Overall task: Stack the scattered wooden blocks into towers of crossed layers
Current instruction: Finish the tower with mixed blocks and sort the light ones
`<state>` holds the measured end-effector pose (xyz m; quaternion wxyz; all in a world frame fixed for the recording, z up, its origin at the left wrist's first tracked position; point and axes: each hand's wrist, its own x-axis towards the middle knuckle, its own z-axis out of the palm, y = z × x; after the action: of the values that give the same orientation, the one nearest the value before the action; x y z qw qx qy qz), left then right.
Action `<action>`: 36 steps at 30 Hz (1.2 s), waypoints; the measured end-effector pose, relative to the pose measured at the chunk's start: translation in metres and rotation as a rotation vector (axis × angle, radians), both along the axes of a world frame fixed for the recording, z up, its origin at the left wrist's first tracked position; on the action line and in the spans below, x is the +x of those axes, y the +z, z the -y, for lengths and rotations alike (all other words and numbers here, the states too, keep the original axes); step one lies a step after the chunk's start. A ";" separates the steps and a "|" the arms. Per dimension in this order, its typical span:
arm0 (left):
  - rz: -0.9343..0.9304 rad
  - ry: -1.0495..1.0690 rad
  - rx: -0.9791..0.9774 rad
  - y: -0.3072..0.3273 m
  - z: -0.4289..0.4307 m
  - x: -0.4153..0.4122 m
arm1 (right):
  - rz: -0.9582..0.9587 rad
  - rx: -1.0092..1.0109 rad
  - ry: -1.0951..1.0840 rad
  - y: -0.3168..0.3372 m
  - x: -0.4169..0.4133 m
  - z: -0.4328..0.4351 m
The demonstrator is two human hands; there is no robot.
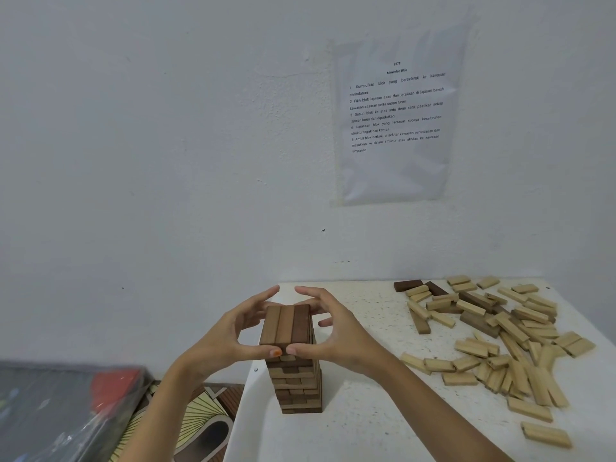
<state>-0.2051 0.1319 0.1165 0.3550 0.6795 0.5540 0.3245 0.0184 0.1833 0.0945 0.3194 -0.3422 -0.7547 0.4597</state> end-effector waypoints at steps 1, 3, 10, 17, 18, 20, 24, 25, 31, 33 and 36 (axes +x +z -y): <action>0.003 0.001 -0.006 0.000 0.000 0.001 | -0.003 -0.005 0.000 0.001 0.000 0.001; 0.006 0.003 -0.024 0.001 0.000 0.000 | -0.008 -0.019 -0.001 0.002 0.000 0.002; 0.204 0.148 -0.028 -0.014 0.012 0.005 | -0.111 -0.180 0.016 -0.002 0.018 0.015; 0.659 0.493 0.035 -0.027 0.039 0.041 | -0.277 -0.464 -0.131 -0.008 0.008 0.048; 0.681 0.529 0.047 -0.026 0.040 0.049 | -0.295 -0.484 -0.150 -0.008 0.002 0.053; 0.678 0.580 0.029 -0.022 0.040 0.062 | -0.336 -0.517 -0.173 -0.007 -0.010 0.059; 0.683 0.612 0.032 -0.014 0.043 0.085 | -0.385 -0.499 -0.205 -0.009 -0.032 0.065; 0.692 0.625 0.035 -0.014 0.042 0.089 | -0.388 -0.487 -0.216 -0.011 -0.037 0.064; 0.705 0.629 -0.003 -0.011 0.039 0.099 | -0.410 -0.510 -0.228 -0.024 -0.055 0.058; 0.697 0.630 -0.009 -0.010 0.039 0.100 | -0.407 -0.534 -0.216 -0.028 -0.057 0.055; 0.688 0.631 -0.020 -0.008 0.039 0.103 | -0.405 -0.557 -0.207 -0.033 -0.059 0.053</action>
<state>-0.1020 0.0927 0.1083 0.4089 0.3272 0.5867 0.6176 -0.0409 0.1301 0.0619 0.4019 -0.3926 -0.4831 0.6715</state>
